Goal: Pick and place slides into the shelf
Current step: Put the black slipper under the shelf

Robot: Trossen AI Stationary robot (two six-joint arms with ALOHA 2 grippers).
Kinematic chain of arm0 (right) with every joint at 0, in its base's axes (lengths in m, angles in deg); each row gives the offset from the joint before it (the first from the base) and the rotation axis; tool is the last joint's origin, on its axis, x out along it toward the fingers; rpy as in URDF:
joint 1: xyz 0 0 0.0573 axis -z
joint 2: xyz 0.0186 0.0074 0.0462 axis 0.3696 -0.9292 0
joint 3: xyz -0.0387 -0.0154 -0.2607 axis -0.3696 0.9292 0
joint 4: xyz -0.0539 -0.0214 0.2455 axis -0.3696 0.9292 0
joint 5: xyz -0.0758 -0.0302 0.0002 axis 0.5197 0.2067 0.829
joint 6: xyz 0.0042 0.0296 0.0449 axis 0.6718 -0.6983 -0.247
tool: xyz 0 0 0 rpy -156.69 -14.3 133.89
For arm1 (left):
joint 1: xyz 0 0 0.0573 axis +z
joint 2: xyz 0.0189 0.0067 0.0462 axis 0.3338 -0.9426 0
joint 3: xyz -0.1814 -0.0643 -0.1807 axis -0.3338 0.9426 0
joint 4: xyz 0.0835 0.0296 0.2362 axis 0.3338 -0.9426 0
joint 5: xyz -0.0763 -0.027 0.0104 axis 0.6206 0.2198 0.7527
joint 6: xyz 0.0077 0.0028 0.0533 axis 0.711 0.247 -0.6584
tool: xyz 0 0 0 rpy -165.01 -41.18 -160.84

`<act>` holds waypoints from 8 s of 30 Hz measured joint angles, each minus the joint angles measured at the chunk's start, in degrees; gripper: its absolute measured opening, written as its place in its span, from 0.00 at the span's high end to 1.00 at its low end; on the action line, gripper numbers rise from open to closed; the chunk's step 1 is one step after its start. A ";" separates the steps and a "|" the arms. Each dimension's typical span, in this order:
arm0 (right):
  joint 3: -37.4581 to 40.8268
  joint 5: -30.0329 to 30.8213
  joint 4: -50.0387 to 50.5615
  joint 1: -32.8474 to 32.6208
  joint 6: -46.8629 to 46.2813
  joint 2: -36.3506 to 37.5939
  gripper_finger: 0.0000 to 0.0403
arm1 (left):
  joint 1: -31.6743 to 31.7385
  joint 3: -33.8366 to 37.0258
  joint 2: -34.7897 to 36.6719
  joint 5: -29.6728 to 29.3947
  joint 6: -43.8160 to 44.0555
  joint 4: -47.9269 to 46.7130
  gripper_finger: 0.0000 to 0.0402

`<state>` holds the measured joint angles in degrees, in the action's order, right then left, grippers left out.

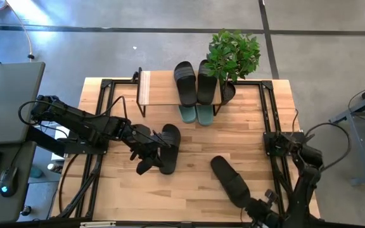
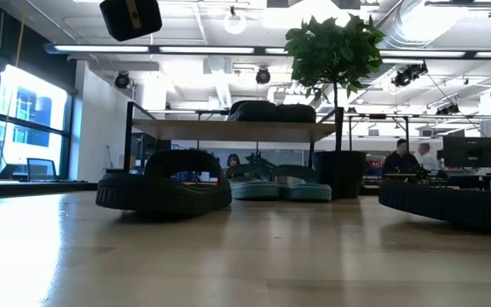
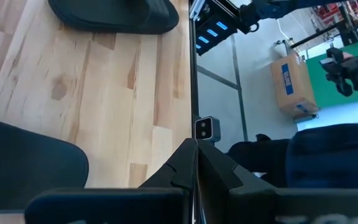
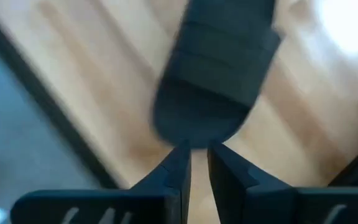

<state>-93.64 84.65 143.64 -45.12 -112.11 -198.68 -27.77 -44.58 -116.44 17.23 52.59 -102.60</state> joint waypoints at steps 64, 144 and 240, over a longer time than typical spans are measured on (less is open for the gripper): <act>12.55 17.02 3.22 6.08 10.43 -3.46 0.99 | 0.00 0.00 0.00 -3.08 0.26 0.45 0.99; 40.06 7.58 -105.95 23.99 33.59 3.32 0.87 | -10.99 0.00 0.61 -0.05 -12.15 -6.67 0.99; 42.17 4.04 -113.10 18.45 29.53 4.94 0.62 | -15.72 14.51 -27.19 1.19 31.49 43.30 0.35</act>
<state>-51.47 88.70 30.54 -26.67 -82.58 -193.75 -43.49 -30.07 -143.63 18.42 84.07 -59.29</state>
